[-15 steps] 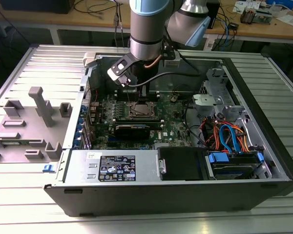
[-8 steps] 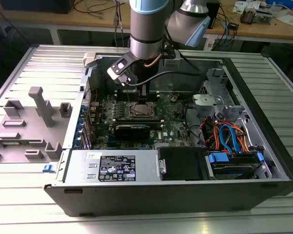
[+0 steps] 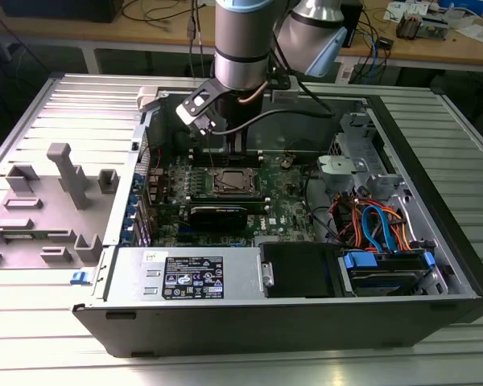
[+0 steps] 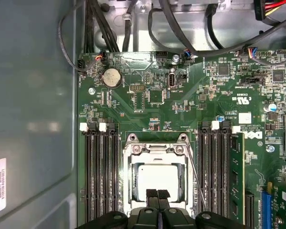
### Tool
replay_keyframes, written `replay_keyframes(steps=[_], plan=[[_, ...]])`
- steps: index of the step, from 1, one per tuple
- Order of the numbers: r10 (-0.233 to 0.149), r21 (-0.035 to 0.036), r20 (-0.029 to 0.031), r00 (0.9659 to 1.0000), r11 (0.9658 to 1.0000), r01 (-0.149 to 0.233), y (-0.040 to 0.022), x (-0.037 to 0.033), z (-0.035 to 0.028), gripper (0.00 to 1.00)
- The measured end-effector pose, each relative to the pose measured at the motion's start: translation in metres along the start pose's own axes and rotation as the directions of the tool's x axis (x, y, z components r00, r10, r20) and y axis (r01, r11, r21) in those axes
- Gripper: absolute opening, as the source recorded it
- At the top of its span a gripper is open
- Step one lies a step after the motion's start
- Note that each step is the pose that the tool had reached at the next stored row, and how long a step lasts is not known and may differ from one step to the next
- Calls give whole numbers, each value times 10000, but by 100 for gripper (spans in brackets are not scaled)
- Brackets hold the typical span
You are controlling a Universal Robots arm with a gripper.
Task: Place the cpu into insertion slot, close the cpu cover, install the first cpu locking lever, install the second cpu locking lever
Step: 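Install the first cpu locking lever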
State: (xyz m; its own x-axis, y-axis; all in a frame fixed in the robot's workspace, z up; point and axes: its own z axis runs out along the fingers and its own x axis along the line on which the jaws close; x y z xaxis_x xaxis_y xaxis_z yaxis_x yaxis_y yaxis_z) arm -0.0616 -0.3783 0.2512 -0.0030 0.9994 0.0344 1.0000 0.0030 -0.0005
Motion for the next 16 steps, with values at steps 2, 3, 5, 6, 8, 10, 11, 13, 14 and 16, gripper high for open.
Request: replay_keyframes(steps=[2,3,5,6,8,10,11,13,14,16], plan=[[0,-2,-2,10000,10000,0,0,12,-335,11],[-466,15,-1,9989,9989,466,0,10,-337,11],[-794,26,-1,9968,9968,794,0,4,-338,11],[-836,28,-1,9965,9965,836,0,3,-338,11],[-945,32,-1,9955,9955,945,0,2,-338,11],[-1166,41,0,9932,9932,1166,0,2,-338,11],[-1238,43,-1,9923,9923,1238,0,2,-338,11],[-1371,46,-3,9906,9905,1371,-1,1,-337,11],[-1479,50,-4,9890,9890,1479,-1,0,-337,11],[-1624,56,-3,9867,9867,1624,-2,-2,-338,11]])
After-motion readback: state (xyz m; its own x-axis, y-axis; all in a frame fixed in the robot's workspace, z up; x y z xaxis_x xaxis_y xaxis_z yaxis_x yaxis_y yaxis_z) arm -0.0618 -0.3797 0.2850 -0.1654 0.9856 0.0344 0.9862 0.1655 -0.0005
